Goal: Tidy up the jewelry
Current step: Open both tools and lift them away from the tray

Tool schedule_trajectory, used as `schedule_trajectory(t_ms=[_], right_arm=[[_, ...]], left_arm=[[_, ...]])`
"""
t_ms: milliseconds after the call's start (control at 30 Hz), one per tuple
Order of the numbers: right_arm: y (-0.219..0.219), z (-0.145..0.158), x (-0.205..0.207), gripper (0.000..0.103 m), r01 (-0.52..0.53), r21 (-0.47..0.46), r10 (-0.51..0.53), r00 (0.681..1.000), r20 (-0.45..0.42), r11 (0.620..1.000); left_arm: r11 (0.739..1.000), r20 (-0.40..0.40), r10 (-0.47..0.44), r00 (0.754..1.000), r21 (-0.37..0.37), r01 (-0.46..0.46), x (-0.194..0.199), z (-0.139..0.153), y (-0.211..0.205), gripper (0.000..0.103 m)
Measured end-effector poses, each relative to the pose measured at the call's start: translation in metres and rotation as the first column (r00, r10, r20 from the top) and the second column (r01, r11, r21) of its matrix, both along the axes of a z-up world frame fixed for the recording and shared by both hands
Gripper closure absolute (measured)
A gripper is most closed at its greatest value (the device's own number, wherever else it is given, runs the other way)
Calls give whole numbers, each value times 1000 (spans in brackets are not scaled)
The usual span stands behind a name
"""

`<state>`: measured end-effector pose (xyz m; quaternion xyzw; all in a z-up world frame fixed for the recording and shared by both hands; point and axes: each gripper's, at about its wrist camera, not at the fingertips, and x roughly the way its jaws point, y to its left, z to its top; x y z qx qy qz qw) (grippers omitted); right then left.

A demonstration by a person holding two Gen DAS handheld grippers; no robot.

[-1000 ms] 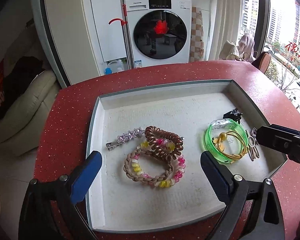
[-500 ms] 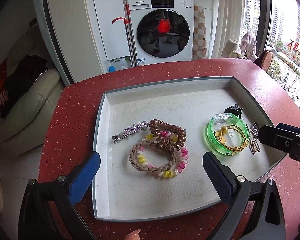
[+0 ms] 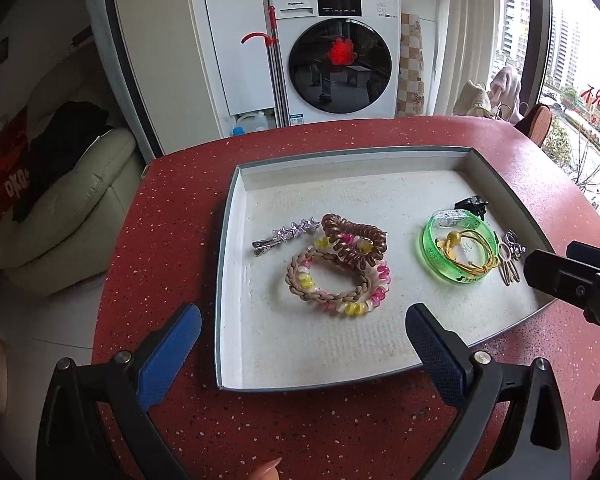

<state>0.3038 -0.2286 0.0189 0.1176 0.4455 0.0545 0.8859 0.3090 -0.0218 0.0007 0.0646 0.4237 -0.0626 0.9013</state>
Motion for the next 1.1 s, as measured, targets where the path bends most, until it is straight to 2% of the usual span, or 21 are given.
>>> schedule_trajectory(t_ms=[233,400,633,833,1100], right_arm=[[8,5,-25,0,5,-61,-3,999,36,998],[9,8,-48,0,20,-89,-13,997,79,996],[9,16,-79,0,50,-108,-34,988,150,993],[16,19,-107,0,69,-150,-34,974,225,986],[21,18,-133,0,98,-189,-41,958,283,977]], left_arm=[[998,32,57,998,-22,-56,-31,7,12,0],[996,92,93,991,-4,-93,-63,7,16,0],[990,160,142,977,-43,-137,-97,16,23,0],[986,211,164,964,-50,-157,-119,19,24,0],[986,234,166,958,-58,-157,-140,12,25,0]])
